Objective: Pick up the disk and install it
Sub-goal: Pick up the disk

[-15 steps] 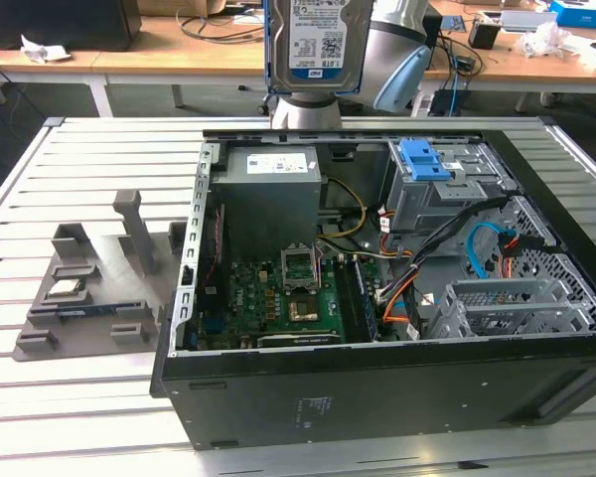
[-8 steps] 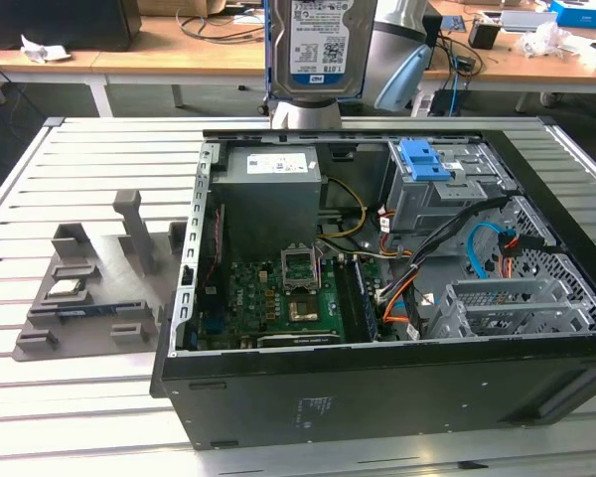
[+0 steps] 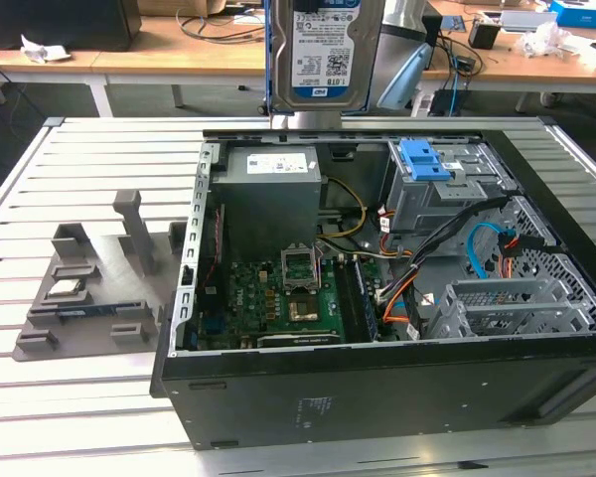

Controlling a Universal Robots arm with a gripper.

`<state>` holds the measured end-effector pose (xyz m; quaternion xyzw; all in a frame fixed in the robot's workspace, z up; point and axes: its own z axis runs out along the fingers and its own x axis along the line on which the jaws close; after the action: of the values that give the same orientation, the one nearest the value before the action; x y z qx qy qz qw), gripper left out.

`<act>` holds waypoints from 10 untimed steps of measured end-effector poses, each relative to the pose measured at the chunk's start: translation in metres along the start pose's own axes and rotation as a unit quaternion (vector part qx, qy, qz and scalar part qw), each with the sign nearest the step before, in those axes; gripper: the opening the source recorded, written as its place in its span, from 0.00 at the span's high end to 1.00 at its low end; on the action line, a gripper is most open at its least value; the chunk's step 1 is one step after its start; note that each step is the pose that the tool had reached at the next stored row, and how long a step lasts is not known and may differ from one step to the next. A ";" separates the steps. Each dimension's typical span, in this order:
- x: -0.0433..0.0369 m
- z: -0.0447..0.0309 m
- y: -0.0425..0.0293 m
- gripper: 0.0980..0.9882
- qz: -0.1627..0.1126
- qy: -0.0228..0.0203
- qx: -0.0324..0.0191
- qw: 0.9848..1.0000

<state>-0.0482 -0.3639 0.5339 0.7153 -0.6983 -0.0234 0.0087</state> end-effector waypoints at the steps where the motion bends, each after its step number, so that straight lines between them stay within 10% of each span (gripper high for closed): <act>1: 0.0026 0.0001 0.0001 0.70 0.000 0.000 0.000 1.000; 10: 0.0281 0.0013 0.0006 0.70 0.000 0.000 0.000 1.000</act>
<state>-0.0482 -0.3919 0.5321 0.7153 -0.6983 -0.0234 0.0087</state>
